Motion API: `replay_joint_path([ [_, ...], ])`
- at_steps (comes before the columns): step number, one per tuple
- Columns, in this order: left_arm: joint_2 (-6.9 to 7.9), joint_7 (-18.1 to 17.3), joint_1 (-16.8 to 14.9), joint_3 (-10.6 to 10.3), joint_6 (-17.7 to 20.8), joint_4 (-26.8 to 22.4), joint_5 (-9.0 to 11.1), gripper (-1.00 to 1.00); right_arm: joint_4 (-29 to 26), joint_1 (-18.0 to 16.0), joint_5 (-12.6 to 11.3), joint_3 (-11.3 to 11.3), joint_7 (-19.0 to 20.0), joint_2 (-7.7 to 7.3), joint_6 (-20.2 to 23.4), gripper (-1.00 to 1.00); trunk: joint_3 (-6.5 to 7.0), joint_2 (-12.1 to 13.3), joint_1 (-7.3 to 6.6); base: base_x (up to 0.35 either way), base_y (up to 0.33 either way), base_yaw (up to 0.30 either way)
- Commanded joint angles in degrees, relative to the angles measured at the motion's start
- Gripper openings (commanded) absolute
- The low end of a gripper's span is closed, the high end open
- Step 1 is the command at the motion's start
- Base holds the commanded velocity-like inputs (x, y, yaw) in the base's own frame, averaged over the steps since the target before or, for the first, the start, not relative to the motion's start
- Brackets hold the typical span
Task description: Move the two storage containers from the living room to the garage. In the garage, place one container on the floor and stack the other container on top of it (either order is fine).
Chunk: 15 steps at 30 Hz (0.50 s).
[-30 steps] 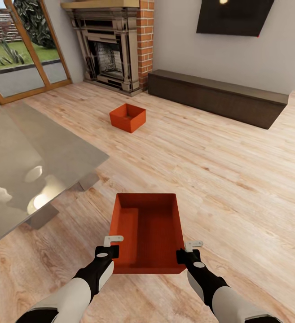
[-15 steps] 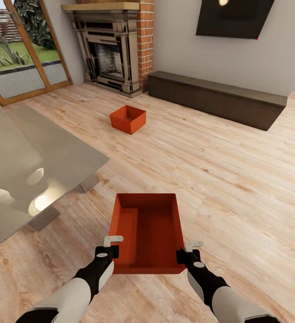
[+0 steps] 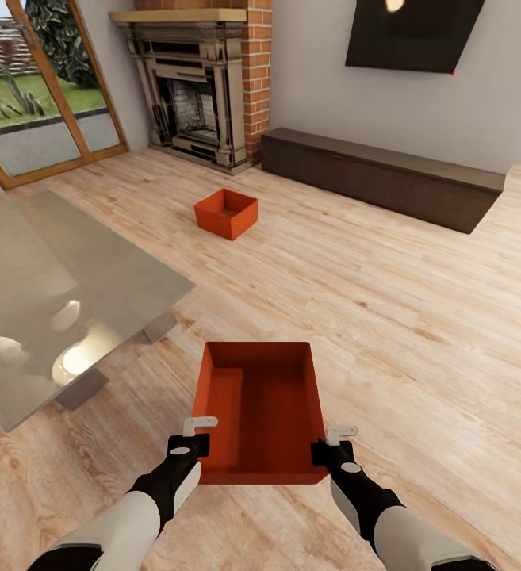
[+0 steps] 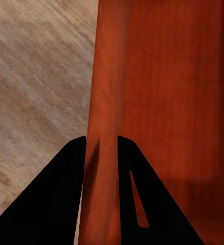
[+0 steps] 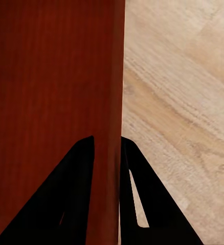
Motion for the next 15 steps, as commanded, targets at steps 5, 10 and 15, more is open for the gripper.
replay_joint_path([
  [5, 0.25, 0.43, -0.02, 1.33, 0.32, -0.08, -0.91, -1.00, 0.00, -0.03, 0.51, -0.09, -0.60, 0.12, -0.19, -1.00, 0.87, 2.00, -1.11, 0.000, 0.000, 0.000],
  [10, 0.25, 0.43, -0.02, 1.35, 0.32, -0.08, -0.91, -1.00, -0.01, -0.03, 0.47, -0.25, -0.69, 0.24, -0.15, -1.00, 1.77, 4.01, -2.21, 0.000, 0.000, 0.000],
  [15, 0.25, 0.43, -0.02, 1.33, 0.32, -0.12, -0.91, -1.00, -0.01, -0.03, 0.35, -0.40, -0.79, 0.11, -0.13, -1.00, 2.67, 6.01, -3.30, 0.000, 0.000, 0.000],
])
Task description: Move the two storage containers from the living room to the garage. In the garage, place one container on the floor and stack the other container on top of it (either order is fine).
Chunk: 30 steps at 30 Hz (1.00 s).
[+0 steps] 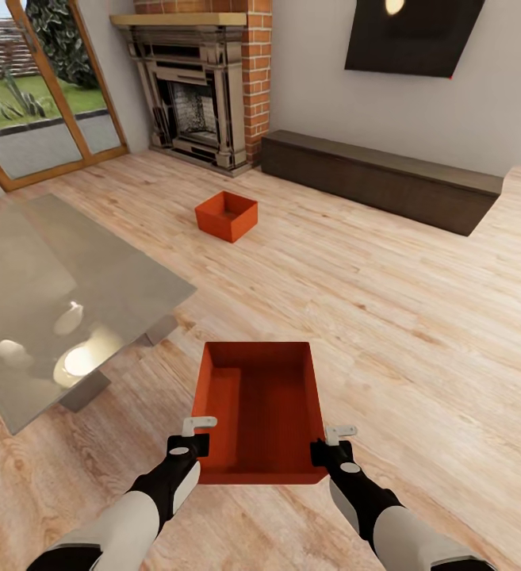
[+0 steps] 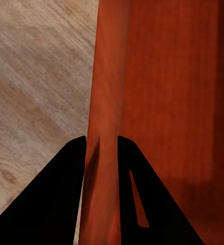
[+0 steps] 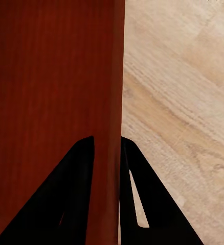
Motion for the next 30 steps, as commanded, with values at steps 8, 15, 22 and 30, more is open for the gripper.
replay_joint_path([
  [8, 0.04, 0.60, -0.02, 1.53, 0.32, -0.13, -1.14, -1.00, 0.02, -0.04, -0.03, -0.47, -0.54, 0.01, -0.20, -1.00, 1.41, 3.21, -1.77, 0.000, 0.000, 0.000],
  [15, 0.04, 0.60, -0.02, 1.51, 0.32, -0.13, -1.14, -1.00, -0.06, -0.04, 0.12, -0.25, -0.54, 0.02, -0.15, -1.00, 2.67, 6.01, -3.30, 0.000, 0.000, 0.000],
  [22, 0.04, 0.60, -0.02, 1.51, 0.32, -0.13, -1.14, -1.00, -0.07, -0.04, 0.16, -0.27, -0.54, -0.06, -0.15, -1.00, 3.92, 8.82, -4.84, 0.000, 0.000, 0.000],
  [30, 0.04, 0.60, -0.02, 1.51, 0.32, -0.13, -1.14, -1.00, -0.06, -0.04, 0.16, -0.29, -0.54, -0.07, -0.15, -1.00, 5.36, 12.03, -6.60, 0.000, 0.000, 0.000],
])
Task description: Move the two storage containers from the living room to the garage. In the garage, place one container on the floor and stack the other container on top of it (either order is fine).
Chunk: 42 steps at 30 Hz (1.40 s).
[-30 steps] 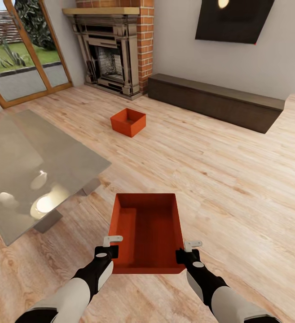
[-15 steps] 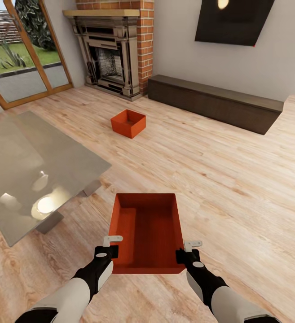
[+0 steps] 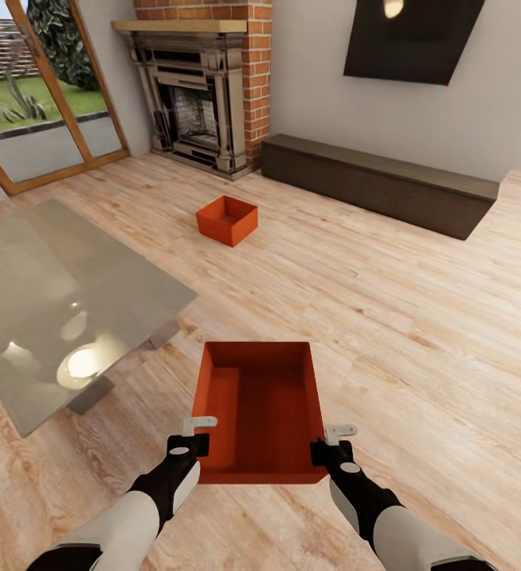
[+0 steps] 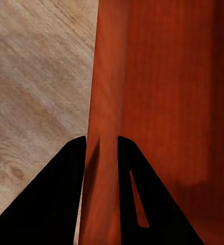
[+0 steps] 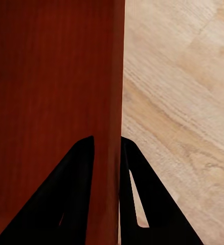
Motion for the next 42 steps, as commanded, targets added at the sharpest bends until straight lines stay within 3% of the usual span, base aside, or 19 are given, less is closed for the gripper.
replay_joint_path([
  [1, 0.05, 0.61, -0.02, 1.47, 0.32, -0.10, -1.07, -1.00, -0.01, -0.04, 0.22, -0.33, -0.55, -0.06, -0.17, -1.00, 0.15, 0.39, -0.23, 0.000, 0.000, 0.000],
  [13, 0.05, 0.61, -0.02, 1.47, 0.32, -0.10, -1.07, -1.00, -0.03, -0.04, 0.26, -0.41, -0.60, 0.02, -0.04, -1.00, 2.44, 5.21, -2.86, 0.000, 0.000, 0.000],
  [42, 0.05, 0.86, -0.02, 1.47, 0.32, -0.10, -1.07, -1.00, -0.12, -0.04, 0.13, -0.49, -0.72, 0.03, -0.05, -1.00, 10.08, 16.84, -9.23, 0.000, 0.000, -0.071],
])
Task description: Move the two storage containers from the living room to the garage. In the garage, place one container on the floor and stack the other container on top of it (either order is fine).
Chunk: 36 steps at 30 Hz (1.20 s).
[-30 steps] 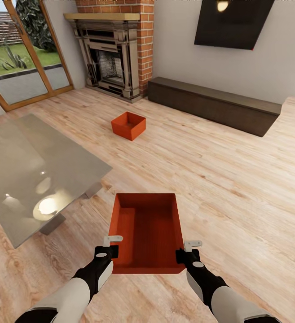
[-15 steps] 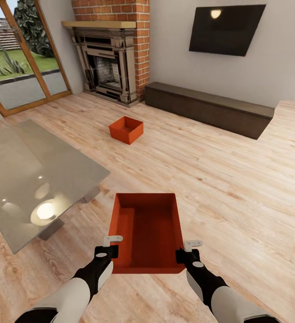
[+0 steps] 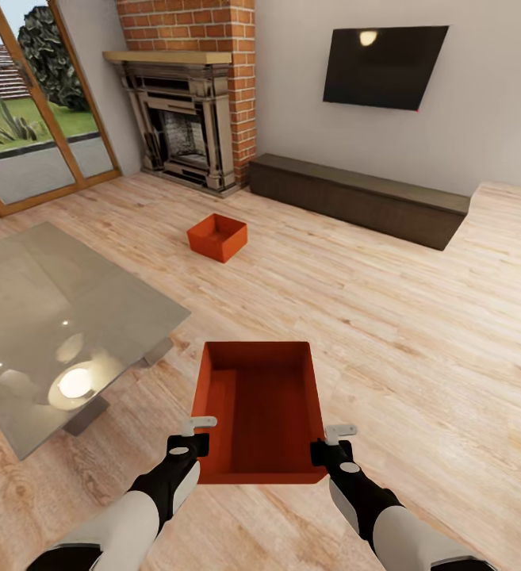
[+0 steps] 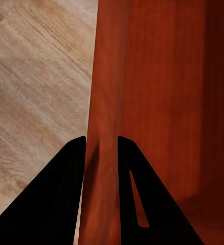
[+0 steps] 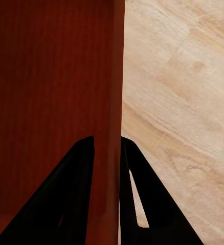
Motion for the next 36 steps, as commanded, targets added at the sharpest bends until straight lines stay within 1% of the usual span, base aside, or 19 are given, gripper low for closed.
replay_joint_path([
  [1, 0.00, 0.99, -0.01, 1.40, 0.32, -0.09, -1.00, -1.00, -0.01, -0.05, 0.21, -0.61, -0.53, -0.04, -0.15, -1.00, 0.23, 0.38, -0.22, 0.000, 0.000, -0.075],
  [11, 0.00, 1.00, -0.01, 1.42, 0.32, -0.09, -1.00, -1.00, -0.01, -0.05, 0.13, -0.62, -0.53, -0.04, -0.15, -1.00, 2.89, 4.39, -2.42, 0.000, 0.000, -0.074],
  [36, 0.00, 1.05, -0.01, 1.47, 0.32, -0.09, -0.91, -1.00, -0.01, -0.05, 0.03, -0.65, -0.53, -0.04, -0.15, -1.00, 5.06, 4.39, -2.42, 0.000, 0.000, -0.065],
])
